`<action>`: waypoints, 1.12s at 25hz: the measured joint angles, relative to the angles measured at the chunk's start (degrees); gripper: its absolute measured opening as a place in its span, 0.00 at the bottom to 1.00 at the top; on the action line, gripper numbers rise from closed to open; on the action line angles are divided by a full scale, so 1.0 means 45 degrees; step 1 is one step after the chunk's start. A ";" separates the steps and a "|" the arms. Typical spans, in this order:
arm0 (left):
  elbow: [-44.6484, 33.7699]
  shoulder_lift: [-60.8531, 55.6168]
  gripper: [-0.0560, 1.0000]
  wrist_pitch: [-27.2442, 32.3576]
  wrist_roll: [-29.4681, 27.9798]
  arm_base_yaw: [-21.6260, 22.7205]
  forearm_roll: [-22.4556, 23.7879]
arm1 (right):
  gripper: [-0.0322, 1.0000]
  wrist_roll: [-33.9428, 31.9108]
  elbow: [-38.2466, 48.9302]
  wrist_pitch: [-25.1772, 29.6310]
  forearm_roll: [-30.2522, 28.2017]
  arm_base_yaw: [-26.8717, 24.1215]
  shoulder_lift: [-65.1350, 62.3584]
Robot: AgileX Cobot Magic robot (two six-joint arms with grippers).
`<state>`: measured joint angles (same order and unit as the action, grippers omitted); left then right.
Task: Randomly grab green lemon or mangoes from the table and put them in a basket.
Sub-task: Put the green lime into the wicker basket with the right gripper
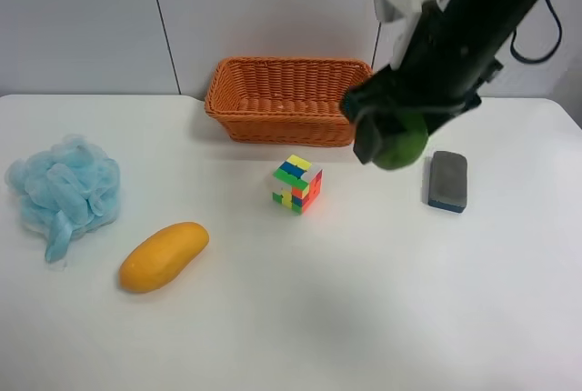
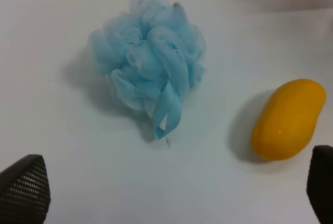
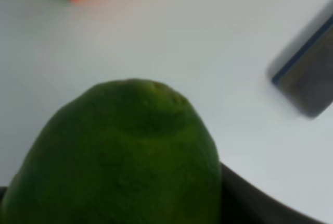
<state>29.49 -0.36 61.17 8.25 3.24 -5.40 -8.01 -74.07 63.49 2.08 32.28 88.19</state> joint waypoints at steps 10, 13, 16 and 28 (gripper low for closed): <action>0.0000 0.0000 0.99 0.0000 0.0000 0.0000 0.0000 | 0.68 0.0000 -0.6501 0.1355 -0.0657 -0.0969 0.4440; 0.0000 0.0000 0.99 0.0000 0.0000 0.0000 0.0000 | 0.68 0.0000 -0.8262 0.1370 -0.0667 -0.1189 0.6009; 0.0000 0.0000 0.99 0.0000 0.0000 0.0000 0.0000 | 0.68 0.0000 -0.9654 0.1296 -0.0694 -0.1312 0.7325; 0.0000 0.0000 0.99 0.0000 0.0000 0.0000 0.0000 | 0.68 0.0000 -1.0466 -0.2421 -0.0712 -0.1886 1.0316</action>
<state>29.49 -0.36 61.17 8.25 3.24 -5.40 -8.01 -121.17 52.60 -1.12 23.79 134.61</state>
